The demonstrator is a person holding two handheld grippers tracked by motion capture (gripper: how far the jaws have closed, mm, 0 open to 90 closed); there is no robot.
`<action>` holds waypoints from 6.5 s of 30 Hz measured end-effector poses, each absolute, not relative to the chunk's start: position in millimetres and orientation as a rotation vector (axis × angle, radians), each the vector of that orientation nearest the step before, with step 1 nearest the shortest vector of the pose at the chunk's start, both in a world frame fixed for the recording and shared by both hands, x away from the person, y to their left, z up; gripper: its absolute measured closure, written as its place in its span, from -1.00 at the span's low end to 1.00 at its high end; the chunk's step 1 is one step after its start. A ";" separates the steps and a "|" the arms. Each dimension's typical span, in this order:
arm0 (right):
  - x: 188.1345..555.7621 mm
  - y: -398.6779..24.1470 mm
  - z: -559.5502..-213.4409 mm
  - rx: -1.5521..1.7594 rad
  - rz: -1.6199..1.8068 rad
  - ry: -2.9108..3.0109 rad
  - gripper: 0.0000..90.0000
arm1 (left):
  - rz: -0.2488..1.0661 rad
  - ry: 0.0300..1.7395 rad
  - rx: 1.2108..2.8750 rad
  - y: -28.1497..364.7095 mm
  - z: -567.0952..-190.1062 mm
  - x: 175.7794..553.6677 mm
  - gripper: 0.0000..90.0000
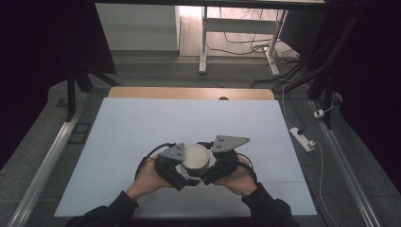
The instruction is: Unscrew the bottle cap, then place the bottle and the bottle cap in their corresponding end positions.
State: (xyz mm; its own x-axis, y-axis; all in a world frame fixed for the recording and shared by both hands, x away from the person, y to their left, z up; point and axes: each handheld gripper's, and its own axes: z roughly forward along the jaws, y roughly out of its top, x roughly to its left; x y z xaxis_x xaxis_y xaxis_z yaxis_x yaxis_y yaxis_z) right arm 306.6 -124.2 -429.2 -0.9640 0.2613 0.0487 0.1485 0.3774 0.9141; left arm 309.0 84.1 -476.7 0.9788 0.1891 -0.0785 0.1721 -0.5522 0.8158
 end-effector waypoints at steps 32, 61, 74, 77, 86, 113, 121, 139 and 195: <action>313.4 -143.4 -418.8 0.441 1.710 2.436 -0.84 | 0.062 0.304 2.180 99.2 -482.3 314.2 -0.84; 331.0 -162.5 -436.8 0.564 1.615 2.392 -0.84 | 0.125 0.388 2.160 117.3 -478.1 316.2 -0.84; 316.1 -158.7 -439.6 0.516 1.628 2.430 -0.84 | 0.173 0.476 2.137 124.2 -478.8 338.9 -0.84; 311.0 -156.7 -440.4 0.504 1.630 2.442 -0.84 | 0.182 0.496 2.125 125.1 -478.1 343.9 -0.84; 300.5 -150.4 -446.3 0.470 1.619 2.476 -0.84 | 0.205 0.526 2.103 125.4 -476.1 357.0 -0.84; 295.0 -140.7 -482.4 0.450 1.553 2.546 -0.84 | 0.230 0.552 2.101 95.6 -492.2 394.1 -0.84; 297.4 -132.6 -492.4 0.434 1.532 2.564 -0.84 | 0.248 0.560 2.102 87.5 -498.0 402.9 -0.84; 310.1 -112.5 -520.0 0.441 1.458 2.620 -0.84 | 0.261 0.590 2.116 82.2 -513.1 415.9 -0.84; 314.2 -110.2 -525.2 0.570 1.338 2.659 -0.98 | 0.202 0.607 2.069 105.2 -515.4 412.1 -1.00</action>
